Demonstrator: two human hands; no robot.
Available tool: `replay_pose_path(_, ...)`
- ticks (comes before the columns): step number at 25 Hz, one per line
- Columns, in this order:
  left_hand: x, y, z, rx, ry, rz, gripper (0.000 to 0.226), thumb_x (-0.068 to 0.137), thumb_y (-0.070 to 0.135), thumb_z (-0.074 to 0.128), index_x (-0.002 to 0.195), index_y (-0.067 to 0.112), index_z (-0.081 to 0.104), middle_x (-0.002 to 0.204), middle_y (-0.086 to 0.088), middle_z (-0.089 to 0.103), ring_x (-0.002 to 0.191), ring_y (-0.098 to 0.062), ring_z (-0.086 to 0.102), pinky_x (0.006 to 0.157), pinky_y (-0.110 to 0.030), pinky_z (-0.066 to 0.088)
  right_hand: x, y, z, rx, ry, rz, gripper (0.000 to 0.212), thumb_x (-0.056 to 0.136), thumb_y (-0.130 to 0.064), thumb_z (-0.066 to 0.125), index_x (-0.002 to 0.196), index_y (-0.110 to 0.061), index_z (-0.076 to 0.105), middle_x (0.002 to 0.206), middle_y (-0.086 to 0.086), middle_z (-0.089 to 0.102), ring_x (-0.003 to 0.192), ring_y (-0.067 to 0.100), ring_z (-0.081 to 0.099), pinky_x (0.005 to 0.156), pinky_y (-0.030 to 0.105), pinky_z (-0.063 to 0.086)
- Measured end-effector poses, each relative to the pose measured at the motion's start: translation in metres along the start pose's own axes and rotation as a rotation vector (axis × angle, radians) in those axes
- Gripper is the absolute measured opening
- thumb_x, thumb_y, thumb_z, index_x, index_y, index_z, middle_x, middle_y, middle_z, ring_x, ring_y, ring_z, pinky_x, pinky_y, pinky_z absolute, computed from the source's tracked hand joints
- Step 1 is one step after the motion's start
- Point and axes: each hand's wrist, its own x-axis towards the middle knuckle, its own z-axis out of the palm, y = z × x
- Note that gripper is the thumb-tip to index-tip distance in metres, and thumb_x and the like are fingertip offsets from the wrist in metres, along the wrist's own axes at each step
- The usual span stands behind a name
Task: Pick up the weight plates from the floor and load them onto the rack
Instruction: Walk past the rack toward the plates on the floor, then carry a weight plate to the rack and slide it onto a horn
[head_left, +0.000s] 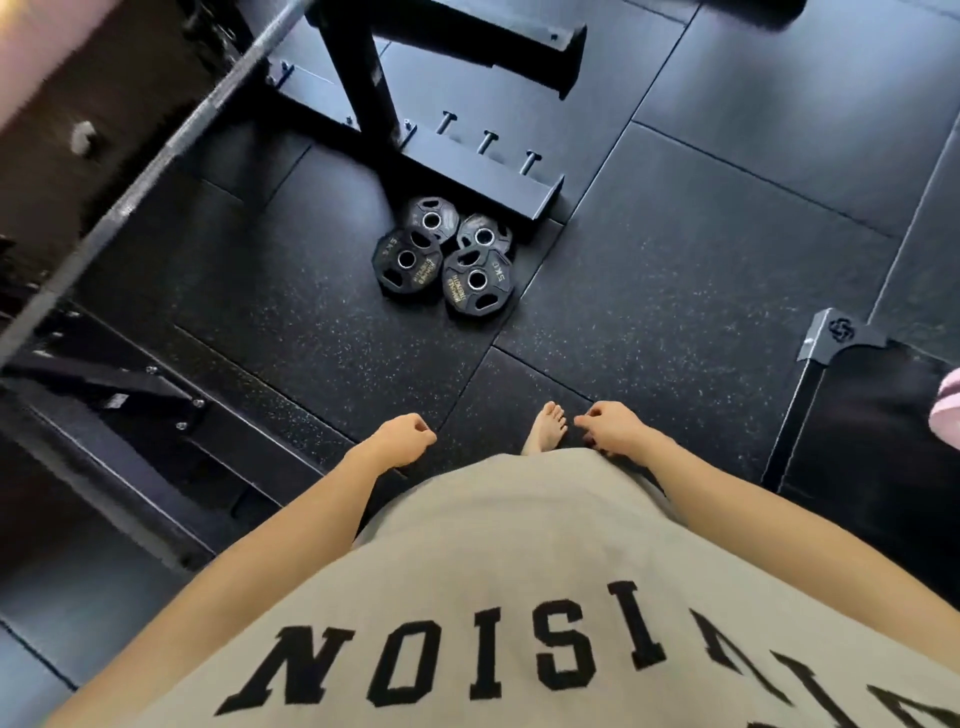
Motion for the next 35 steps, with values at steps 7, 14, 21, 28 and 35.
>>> replay_pose_path(7, 0.063, 0.072, -0.082, -0.026, 0.057, -0.02, 0.023, 0.098, 0.029, 0.048, 0.109, 0.016, 0.063, 0.115, -0.006, 0.065, 0.106, -0.024, 0.058, 0.089, -0.035, 0.043, 0.077, -0.106, -0.094, -0.007, -0.069, -0.016, 0.022, 0.101, -0.025, 0.049, 0.11, -0.007, 0.057, 0.087, 0.009, 0.061, 0.074, 0.02, 0.056, 0.063, 0.03, 0.047)
replay_pose_path(14, 0.169, 0.089, -0.202, 0.067, -0.048, -0.004, 0.012, 0.098, 0.029, 0.051, 0.103, 0.021, 0.059, 0.11, -0.005, 0.066, 0.096, -0.019, 0.059, 0.086, -0.035, 0.047, 0.143, -0.198, -0.106, 0.2, -0.002, 0.12, 0.022, 0.101, -0.034, 0.048, 0.108, -0.013, 0.049, 0.095, 0.01, 0.06, 0.077, 0.021, 0.055, 0.063, 0.03, 0.046)
replay_pose_path(21, 0.314, 0.131, -0.286, 0.285, -0.139, 0.035, 0.029, 0.099, 0.031, 0.048, 0.119, 0.013, 0.059, 0.114, -0.007, 0.066, 0.105, -0.025, 0.06, 0.089, -0.036, 0.047, 0.264, -0.25, -0.084, 0.479, 0.056, 0.372, 0.026, 0.099, -0.038, 0.05, 0.101, -0.013, 0.054, 0.089, 0.011, 0.063, 0.065, 0.019, 0.057, 0.05, 0.028, 0.044)
replay_pose_path(28, 0.537, 0.138, -0.248, 0.296, -0.034, 0.029, 0.024, 0.097, 0.027, 0.049, 0.111, 0.012, 0.061, 0.114, -0.011, 0.067, 0.107, -0.027, 0.059, 0.083, -0.032, 0.041, 0.511, -0.176, 0.025, 0.635, 0.008, 0.491, 0.075, 0.071, -0.077, 0.046, 0.123, -0.024, 0.047, 0.112, -0.002, 0.057, 0.092, 0.017, 0.062, 0.075, 0.036, 0.059)
replay_pose_path(35, 0.768, 0.138, -0.182, 0.321, 0.147, 0.13, 0.035, 0.093, 0.029, 0.053, 0.122, 0.01, 0.055, 0.125, -0.013, 0.061, 0.118, -0.033, 0.055, 0.094, -0.037, 0.041, 0.676, -0.177, 0.099, 0.754, -0.031, 0.655, 0.047, 0.097, -0.044, 0.051, 0.123, -0.005, 0.056, 0.108, 0.011, 0.065, 0.096, 0.027, 0.067, 0.084, 0.04, 0.059)
